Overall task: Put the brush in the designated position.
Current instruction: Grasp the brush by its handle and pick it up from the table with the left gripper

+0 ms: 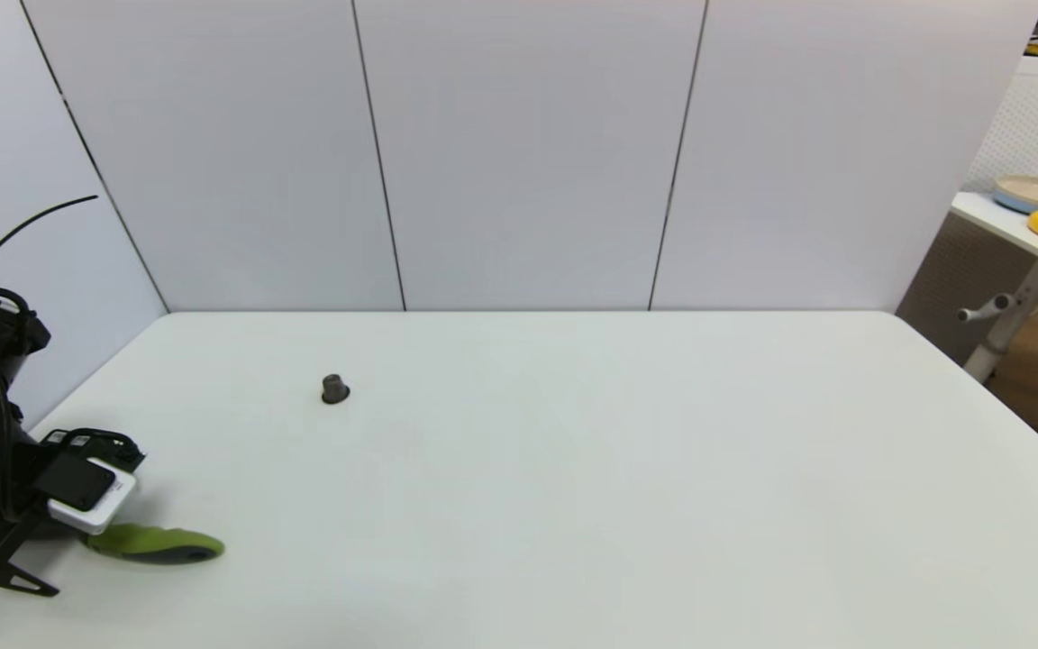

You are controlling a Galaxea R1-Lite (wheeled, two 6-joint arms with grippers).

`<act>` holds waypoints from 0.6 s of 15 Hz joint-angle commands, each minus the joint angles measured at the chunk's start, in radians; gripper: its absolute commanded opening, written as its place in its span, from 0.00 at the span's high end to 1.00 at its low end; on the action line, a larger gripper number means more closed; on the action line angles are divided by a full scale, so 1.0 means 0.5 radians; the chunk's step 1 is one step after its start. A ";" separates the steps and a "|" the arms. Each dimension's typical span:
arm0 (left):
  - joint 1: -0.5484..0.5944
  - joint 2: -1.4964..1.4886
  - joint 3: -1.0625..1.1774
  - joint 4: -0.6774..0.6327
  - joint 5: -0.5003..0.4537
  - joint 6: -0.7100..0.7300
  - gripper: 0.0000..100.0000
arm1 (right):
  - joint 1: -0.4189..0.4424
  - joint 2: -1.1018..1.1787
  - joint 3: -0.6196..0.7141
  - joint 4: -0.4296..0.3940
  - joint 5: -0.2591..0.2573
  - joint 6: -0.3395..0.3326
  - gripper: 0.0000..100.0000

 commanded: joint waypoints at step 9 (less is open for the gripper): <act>-0.092 -0.182 -0.375 0.350 0.213 0.003 0.00 | 0.001 0.003 0.003 0.001 0.000 -0.001 0.00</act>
